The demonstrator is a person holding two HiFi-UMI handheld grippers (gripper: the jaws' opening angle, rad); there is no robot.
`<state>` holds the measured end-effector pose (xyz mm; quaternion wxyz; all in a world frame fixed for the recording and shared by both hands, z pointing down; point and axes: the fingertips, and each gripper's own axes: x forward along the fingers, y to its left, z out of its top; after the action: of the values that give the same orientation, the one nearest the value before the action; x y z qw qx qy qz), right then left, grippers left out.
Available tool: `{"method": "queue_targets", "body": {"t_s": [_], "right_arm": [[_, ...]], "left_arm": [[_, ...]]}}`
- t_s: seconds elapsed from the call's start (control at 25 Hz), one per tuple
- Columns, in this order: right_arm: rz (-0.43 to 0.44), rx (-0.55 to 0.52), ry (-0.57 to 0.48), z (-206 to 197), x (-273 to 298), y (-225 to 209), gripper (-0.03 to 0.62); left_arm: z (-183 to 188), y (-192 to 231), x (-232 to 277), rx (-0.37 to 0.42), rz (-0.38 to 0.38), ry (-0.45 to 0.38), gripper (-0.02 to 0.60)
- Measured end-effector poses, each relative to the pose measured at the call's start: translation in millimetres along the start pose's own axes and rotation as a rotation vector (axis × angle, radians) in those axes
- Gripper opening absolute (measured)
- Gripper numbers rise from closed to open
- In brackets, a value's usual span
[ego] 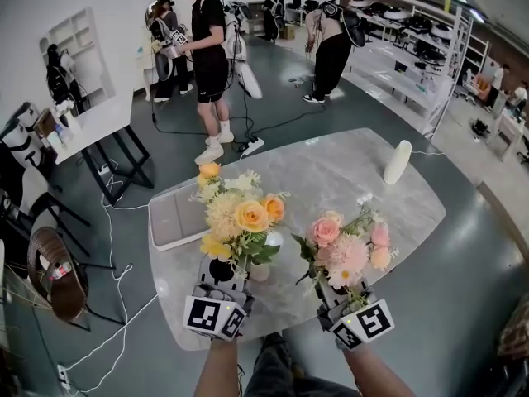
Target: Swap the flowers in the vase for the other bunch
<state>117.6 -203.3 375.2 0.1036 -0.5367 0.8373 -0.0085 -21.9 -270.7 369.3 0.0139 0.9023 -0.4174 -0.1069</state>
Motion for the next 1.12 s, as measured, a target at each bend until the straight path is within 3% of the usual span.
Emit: {"method": "queue_targets", "body": {"t_s": [0.52,1.12], "right_arm": [[0.021,-0.001,-0.018,0.9,-6.1,-6.5,0.095],[0.066,-0.003,-0.027,11.9,3.1,-1.1,0.095]], "left_arm": [[10.7,-7.2,-2.7,-0.015,0.007,-0.050,0.075],[16.0,6.5,-17.1,-0.045,0.077,-0.076,0.075]]}}
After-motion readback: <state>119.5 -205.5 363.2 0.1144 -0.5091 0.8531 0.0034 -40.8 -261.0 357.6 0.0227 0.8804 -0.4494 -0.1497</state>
